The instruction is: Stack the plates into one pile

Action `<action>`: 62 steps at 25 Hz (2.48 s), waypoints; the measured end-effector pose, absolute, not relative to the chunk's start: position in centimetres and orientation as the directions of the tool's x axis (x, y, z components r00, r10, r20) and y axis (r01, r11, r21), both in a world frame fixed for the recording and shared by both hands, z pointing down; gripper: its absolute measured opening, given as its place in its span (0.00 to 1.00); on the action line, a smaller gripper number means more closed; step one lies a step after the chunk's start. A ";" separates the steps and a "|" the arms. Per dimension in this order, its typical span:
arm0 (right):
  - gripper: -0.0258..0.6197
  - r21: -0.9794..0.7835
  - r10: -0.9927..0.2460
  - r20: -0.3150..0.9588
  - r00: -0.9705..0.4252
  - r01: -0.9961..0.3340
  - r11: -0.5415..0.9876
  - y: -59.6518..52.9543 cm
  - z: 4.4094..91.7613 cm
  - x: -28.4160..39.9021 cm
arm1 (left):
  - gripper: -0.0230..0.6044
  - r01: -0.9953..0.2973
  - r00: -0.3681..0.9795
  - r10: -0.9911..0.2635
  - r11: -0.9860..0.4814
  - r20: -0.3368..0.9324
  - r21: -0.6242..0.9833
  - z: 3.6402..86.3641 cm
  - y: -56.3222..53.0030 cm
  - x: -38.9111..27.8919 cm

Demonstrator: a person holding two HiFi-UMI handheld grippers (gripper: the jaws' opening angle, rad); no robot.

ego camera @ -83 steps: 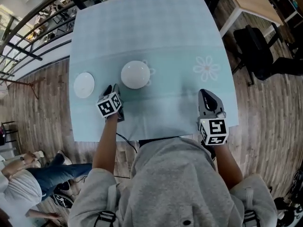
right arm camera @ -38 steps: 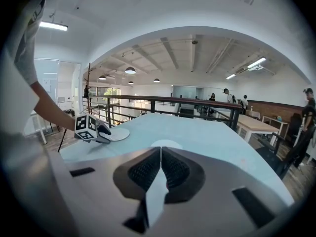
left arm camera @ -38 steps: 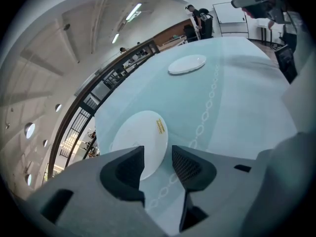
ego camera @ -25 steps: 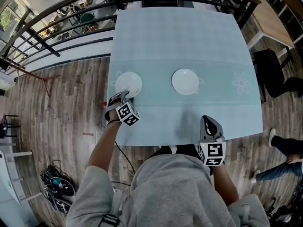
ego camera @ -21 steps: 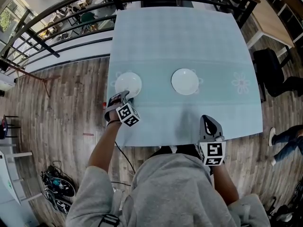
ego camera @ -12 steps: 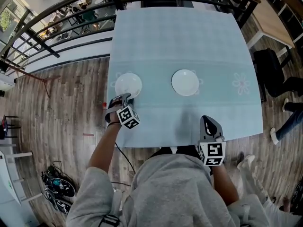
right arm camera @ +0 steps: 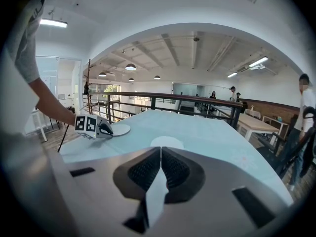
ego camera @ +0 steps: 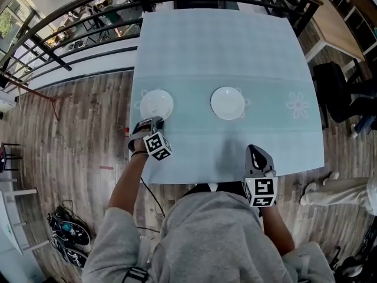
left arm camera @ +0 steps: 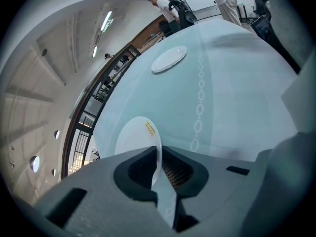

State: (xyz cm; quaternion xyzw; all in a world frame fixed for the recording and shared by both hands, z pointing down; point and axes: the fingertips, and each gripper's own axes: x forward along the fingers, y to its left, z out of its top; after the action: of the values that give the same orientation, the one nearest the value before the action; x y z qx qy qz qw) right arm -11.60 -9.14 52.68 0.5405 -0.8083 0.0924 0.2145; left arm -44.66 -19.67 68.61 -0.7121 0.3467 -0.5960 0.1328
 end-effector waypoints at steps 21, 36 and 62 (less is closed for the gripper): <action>0.08 0.042 -0.822 0.397 -0.410 -0.886 0.462 -11.2 50.7 -4.2 | 0.08 -0.603 -0.086 -0.806 -0.426 0.586 -0.675 58.2 -20.4 -42.4; 0.08 0.011 -0.821 0.363 -0.442 -0.878 0.478 -11.7 50.7 2.6 | 0.08 -0.545 -0.056 -0.827 -0.444 0.559 -0.711 56.6 -21.5 -31.6; 0.08 -0.007 -0.865 0.393 -0.312 -0.942 0.337 -9.2 52.4 16.4 | 0.08 -0.437 0.060 -0.769 -0.593 0.636 -0.676 62.6 -24.3 -14.8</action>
State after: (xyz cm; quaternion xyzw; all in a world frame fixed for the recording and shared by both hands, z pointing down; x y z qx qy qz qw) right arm 16.43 -9.24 52.37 0.5637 -0.8013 0.1183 0.1619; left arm -14.84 -24.28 62.60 -0.7116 0.4237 -0.5388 0.1542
